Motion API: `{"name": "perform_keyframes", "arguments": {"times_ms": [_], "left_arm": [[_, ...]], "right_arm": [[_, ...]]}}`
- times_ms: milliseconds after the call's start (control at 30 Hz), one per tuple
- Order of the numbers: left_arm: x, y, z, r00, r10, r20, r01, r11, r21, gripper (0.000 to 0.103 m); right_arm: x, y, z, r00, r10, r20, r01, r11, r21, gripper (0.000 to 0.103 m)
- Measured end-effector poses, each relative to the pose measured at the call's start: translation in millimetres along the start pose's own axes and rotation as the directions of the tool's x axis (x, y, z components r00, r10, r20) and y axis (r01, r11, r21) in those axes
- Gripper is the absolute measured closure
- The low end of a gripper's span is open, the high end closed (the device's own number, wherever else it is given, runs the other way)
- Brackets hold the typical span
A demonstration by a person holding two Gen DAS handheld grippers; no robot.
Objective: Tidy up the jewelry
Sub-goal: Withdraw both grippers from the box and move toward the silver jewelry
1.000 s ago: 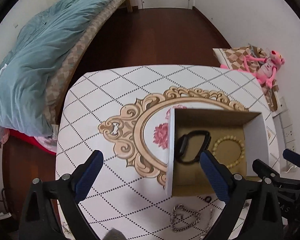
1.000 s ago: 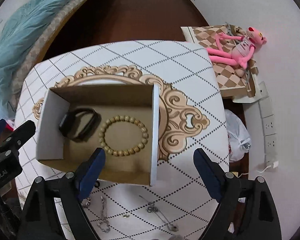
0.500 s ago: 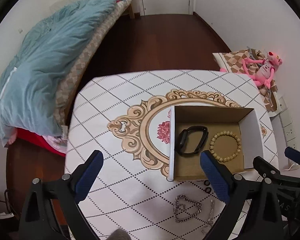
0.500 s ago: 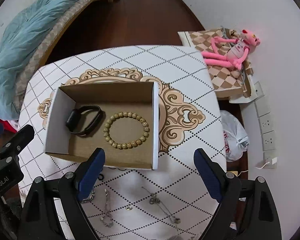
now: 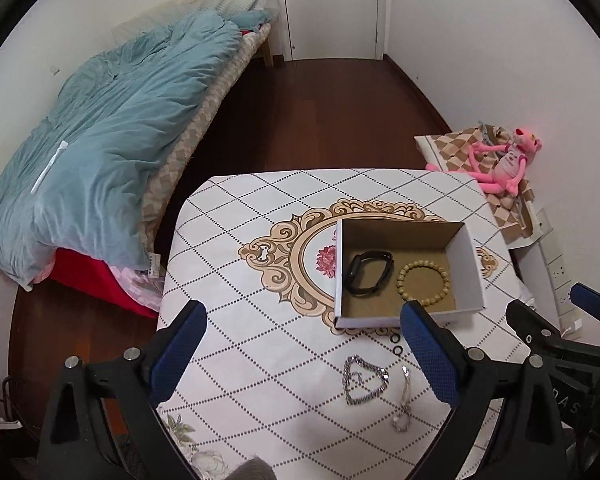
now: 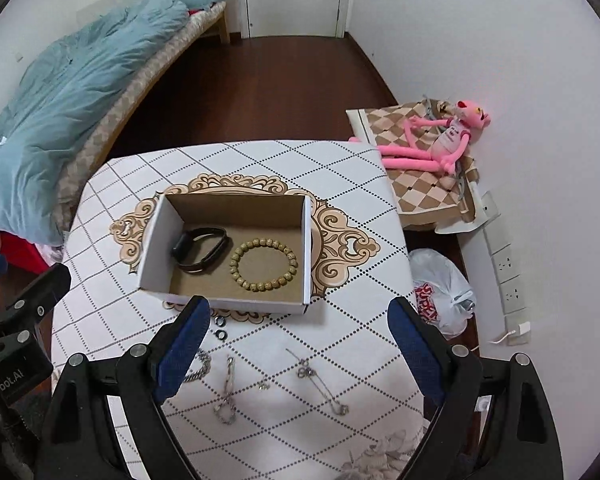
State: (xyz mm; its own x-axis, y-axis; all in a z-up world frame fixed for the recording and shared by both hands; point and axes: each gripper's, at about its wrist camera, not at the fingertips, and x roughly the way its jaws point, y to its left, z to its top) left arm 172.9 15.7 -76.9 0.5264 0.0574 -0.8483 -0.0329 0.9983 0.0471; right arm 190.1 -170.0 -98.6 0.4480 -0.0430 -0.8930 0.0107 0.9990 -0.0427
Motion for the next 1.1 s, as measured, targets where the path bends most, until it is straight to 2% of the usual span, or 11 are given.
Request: {"name": "perform_keyframes", "arguments": {"times_ms": [267, 433, 567, 767, 833, 900, 967, 1100], "left_arm": [[-34, 7, -11, 0.999, -0.012, 0.041, 0.013, 1.0, -0.005, 0.004], [-44, 15, -23, 0.998, -0.009, 0.054, 0.01, 1.0, -0.028, 0.004], [-29, 19, -47, 0.999, 0.024, 0.034, -0.023, 0.999, -0.031, 0.004], [25, 13, -93, 0.995, 0.049, -0.09, -0.051, 0.998, -0.025, 0.004], [43, 10, -108, 0.99, 0.049, -0.133, -0.053, 0.998, -0.023, 0.004], [57, 7, -118, 0.986, 0.054, -0.158, -0.058, 0.998, -0.019, 0.004], [69, 2, -127, 0.982, 0.058, -0.178, -0.06, 0.998, -0.008, 0.004], [84, -3, -138, 0.978, 0.055, -0.202, -0.055, 0.998, 0.002, 0.004]], "right_arm": [[-43, 4, -17, 0.998, 0.014, 0.059, -0.014, 1.0, -0.001, 0.011], [-55, -4, -33, 0.996, 0.06, 0.061, -0.063, 0.997, 0.044, 0.011], [-35, -25, -62, 0.998, 0.06, 0.024, -0.063, 0.992, 0.11, 0.011], [35, -66, -115, 0.992, 0.058, -0.116, -0.032, 0.976, 0.217, 0.011], [61, -76, -132, 0.987, 0.056, -0.15, -0.019, 0.972, 0.235, 0.015], [80, -80, -145, 0.986, 0.042, -0.162, -0.004, 0.973, 0.23, 0.03], [99, -82, -155, 0.985, 0.04, -0.169, 0.0, 0.973, 0.231, 0.035], [109, -78, -162, 0.996, 0.021, -0.091, -0.001, 0.977, 0.215, 0.047]]}}
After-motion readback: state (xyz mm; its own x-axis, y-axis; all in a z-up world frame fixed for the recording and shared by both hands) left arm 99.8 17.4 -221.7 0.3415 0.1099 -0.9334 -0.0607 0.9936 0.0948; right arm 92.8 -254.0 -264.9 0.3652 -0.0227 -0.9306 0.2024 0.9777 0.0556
